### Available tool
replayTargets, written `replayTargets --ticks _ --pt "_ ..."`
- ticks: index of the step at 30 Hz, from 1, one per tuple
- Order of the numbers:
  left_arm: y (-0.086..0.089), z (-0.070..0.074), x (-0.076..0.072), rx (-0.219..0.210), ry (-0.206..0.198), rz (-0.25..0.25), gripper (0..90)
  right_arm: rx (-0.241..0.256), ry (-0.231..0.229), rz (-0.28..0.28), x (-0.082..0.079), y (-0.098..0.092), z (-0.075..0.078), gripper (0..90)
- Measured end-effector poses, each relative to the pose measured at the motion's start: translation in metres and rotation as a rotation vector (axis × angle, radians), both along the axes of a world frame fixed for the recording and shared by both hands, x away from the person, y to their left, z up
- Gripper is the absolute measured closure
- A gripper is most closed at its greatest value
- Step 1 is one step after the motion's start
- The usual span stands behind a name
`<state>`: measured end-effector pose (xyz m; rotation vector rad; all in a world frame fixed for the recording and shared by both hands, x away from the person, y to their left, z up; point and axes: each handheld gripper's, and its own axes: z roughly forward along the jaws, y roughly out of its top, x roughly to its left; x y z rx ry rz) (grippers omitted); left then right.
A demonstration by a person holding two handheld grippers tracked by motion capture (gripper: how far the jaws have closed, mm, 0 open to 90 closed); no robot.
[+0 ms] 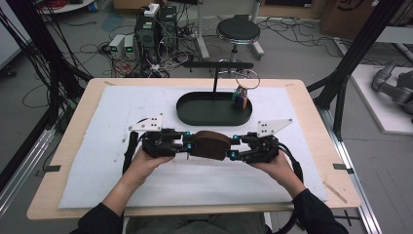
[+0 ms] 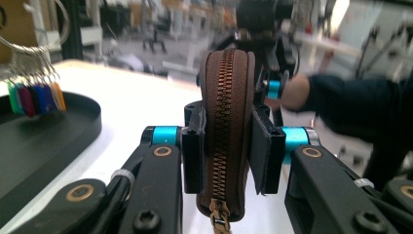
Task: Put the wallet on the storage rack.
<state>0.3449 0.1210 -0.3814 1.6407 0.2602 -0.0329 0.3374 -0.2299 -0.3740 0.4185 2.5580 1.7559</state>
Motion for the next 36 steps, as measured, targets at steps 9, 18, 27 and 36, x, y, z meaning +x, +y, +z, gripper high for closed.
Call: replayTargets --ticks 9,18,27,36 --pt "-0.007 -0.001 -0.005 -0.072 -0.01 0.02 70.2 0.121 0.045 -0.007 0.004 -0.006 0.001 62.3" --pt "-0.009 0.002 -0.006 0.053 -0.055 0.007 50.9 0.069 0.025 0.023 0.003 -0.008 0.004 68.2" --pt "-0.012 0.003 -0.007 0.109 -0.065 -0.035 59.5 0.059 0.024 0.066 0.001 -0.005 0.003 68.4" --pt "-0.011 0.003 -0.006 0.088 -0.059 -0.038 67.0 0.067 0.009 0.058 0.002 -0.006 0.004 66.3"
